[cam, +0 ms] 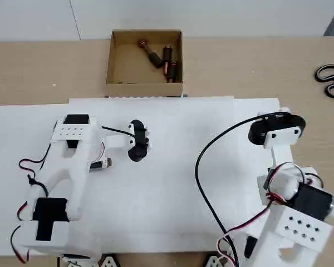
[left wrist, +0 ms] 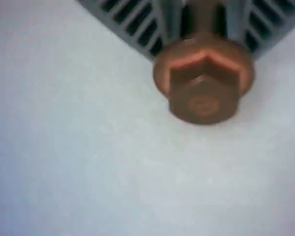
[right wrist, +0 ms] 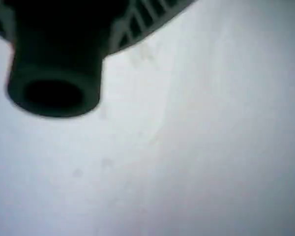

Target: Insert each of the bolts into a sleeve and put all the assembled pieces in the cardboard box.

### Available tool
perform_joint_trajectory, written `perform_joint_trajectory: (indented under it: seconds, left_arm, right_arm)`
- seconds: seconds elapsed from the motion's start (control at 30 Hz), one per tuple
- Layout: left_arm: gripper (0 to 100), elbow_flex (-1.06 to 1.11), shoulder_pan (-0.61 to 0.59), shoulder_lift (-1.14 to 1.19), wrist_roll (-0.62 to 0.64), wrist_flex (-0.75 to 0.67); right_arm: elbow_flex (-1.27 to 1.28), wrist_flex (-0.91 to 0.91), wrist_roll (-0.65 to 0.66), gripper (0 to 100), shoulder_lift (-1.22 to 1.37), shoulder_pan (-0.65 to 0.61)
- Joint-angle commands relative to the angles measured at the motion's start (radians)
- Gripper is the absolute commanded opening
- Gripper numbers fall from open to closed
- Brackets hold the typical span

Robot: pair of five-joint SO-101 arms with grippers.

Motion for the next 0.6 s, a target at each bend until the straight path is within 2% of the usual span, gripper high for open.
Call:
perform_joint_trajectory:
  seconds: [0.0, 0.1, 0.3, 0.43, 0.57]
  left_arm:
    - [1, -0.007, 0.015, -0.032, -0.548, -0.029]
    - [1, -0.05, 0.017, -0.034, -0.5, 0.005]
    - [1, -0.351, 0.084, -0.034, -0.258, 0.302]
    - [1, -0.536, 0.138, -0.034, -0.049, 0.427]
    - [1, -0.704, 0.18, -0.037, 0.204, 0.445]
  right_arm:
    - [-0.006, -0.01, -0.009, 0.3, -0.019, 0.001]
    - [-0.009, -0.01, -0.009, 0.3, -0.021, -0.001]
    - [-0.146, 0.079, -0.021, 0.3, -0.021, -0.002]
    - [-0.181, 0.125, -0.017, 0.3, -0.019, -0.002]
    - [-0.181, 0.128, -0.017, 0.4, -0.021, -0.002]
